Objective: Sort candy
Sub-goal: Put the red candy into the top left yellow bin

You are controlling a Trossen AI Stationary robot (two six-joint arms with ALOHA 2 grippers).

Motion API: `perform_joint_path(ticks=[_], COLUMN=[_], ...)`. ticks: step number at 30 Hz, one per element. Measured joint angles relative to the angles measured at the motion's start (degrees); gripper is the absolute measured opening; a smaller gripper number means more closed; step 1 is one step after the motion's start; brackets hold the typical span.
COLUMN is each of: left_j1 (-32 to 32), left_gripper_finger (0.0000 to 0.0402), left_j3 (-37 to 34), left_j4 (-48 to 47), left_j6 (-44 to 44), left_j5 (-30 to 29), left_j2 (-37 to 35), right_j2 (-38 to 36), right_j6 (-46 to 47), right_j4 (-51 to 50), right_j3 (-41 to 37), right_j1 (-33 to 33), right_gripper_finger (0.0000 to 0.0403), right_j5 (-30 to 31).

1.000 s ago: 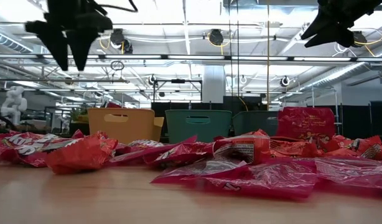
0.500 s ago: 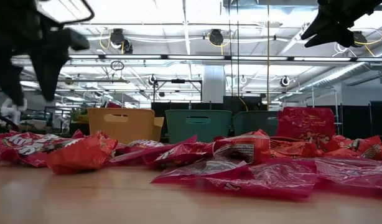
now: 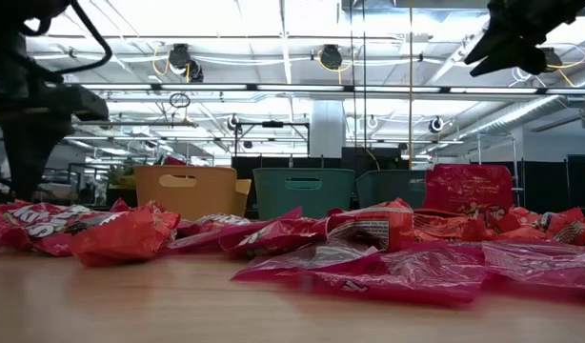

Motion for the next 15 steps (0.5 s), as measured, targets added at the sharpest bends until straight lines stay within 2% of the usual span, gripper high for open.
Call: perform_joint_path(ticks=[9,12,15], left_j1=[0.0,0.0,-0.1], left_gripper_finger=[0.0227,0.0195,0.0133], left_j3=[-1.6,-1.5,-1.7], left_j4=[3.2,4.8,5.9], left_j6=[1.6,1.9,2.1], left_j5=[3.4,3.7,3.9], left_j2=[7.6,8.3,7.9], right_j2=[0.0,0.0,0.0], right_j6=[0.0,0.0,0.0], right_j4=[-0.3,-0.7,-0.7], right_j3=[0.0,0.0,0.0], right_j1=[0.0,0.0,0.0], right_gripper_finger=[0.016,0.016,0.016], right_j5=[0.0,0.0,0.0])
